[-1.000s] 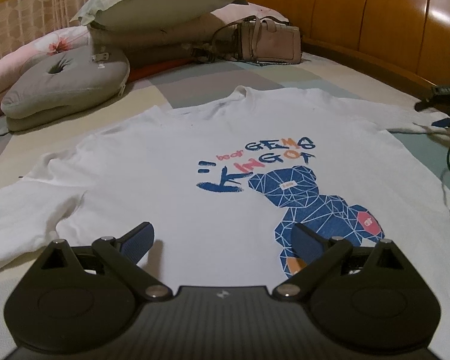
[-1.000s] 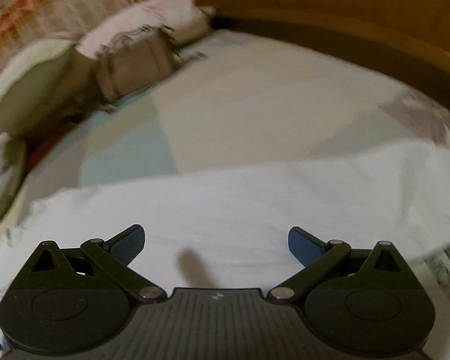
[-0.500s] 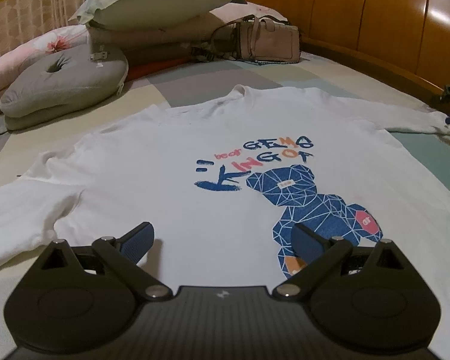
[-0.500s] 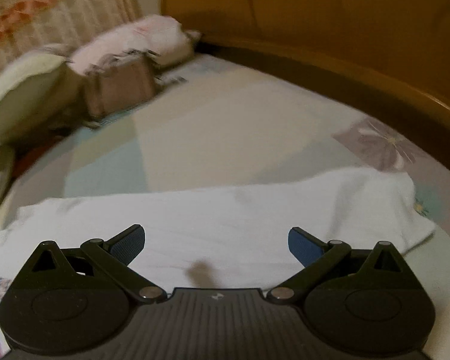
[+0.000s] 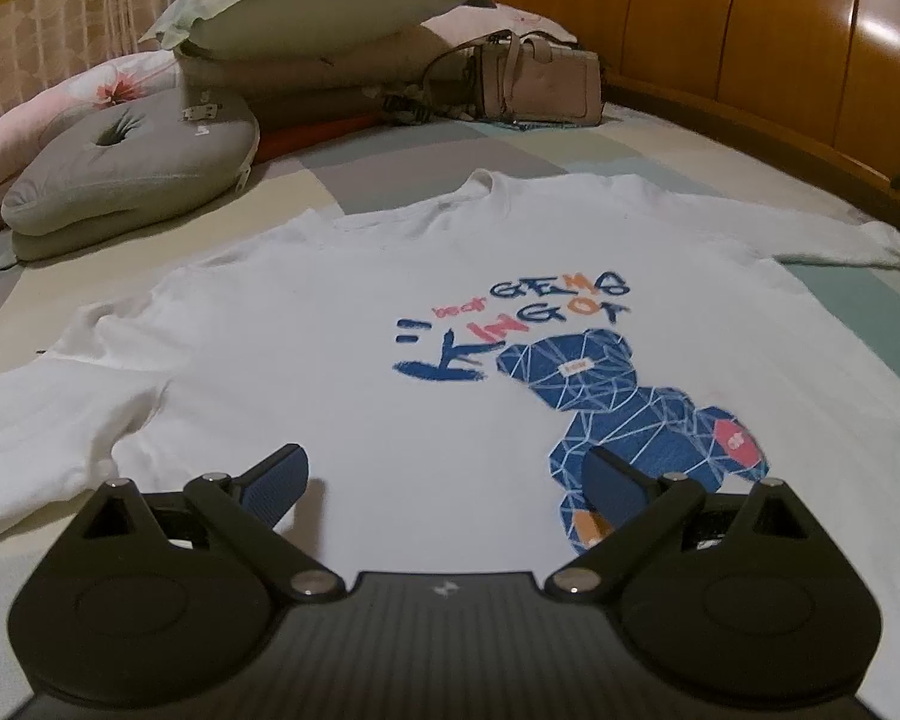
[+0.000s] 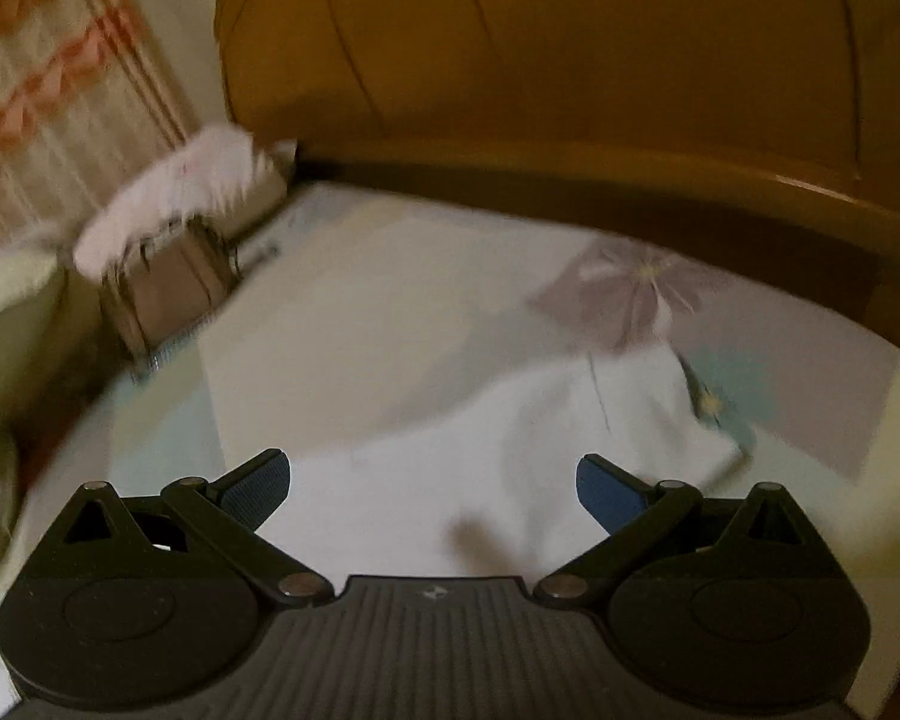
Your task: Fold clothes
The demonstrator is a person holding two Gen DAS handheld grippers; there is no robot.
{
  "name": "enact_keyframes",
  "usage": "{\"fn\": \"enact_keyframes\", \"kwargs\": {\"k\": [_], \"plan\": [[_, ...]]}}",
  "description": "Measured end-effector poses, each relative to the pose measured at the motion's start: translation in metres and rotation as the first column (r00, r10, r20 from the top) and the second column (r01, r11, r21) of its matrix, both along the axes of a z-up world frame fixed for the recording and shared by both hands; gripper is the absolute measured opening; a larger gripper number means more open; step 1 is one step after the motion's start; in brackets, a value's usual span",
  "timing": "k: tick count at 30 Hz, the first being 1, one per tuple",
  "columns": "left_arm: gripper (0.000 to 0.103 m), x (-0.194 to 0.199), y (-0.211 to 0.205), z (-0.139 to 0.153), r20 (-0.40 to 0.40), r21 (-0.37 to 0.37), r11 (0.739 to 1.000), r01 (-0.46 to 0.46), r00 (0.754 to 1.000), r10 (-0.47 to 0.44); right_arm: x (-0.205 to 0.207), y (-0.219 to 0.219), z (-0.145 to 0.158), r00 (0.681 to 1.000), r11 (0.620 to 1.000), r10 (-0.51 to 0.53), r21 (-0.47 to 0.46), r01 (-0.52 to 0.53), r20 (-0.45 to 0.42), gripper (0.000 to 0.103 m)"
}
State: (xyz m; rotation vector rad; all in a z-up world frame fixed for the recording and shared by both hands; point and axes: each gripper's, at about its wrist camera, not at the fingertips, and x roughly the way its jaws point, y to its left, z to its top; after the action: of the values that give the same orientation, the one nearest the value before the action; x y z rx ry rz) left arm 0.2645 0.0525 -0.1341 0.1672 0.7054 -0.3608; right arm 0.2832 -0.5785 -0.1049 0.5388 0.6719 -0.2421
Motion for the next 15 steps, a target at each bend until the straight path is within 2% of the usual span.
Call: {"fn": "enact_keyframes", "kwargs": {"k": [4,5,10,13,15], "plan": [[0.098,0.002,0.0,-0.002,-0.003,0.0,1.0,-0.003,1.0,0.003,0.028,-0.013,-0.008,1.0,1.0,-0.009,0.029,0.009,0.014,0.103],[0.098,0.002,0.0,-0.002,-0.003,-0.002,1.0,-0.003,1.0,0.003,0.036,-0.014,-0.014,1.0,1.0,-0.003,0.016,0.003,-0.008,0.103],[0.098,0.002,0.0,-0.003,-0.002,-0.004,1.0,-0.005,1.0,0.005,0.047,-0.018,-0.016,0.996,0.986,0.0,-0.169,-0.015,-0.093,0.101],[0.098,0.001,0.0,-0.003,-0.001,-0.004,1.0,-0.006,1.0,0.006,0.043,-0.02,-0.005,0.996,0.99,-0.038,-0.14,0.027,-0.078,0.102],[0.098,0.0,-0.001,-0.003,0.0,0.001,1.0,-0.006,1.0,0.006,0.038,-0.01,0.004,0.999,0.993,0.011,-0.115,-0.017,-0.049,0.103]]}}
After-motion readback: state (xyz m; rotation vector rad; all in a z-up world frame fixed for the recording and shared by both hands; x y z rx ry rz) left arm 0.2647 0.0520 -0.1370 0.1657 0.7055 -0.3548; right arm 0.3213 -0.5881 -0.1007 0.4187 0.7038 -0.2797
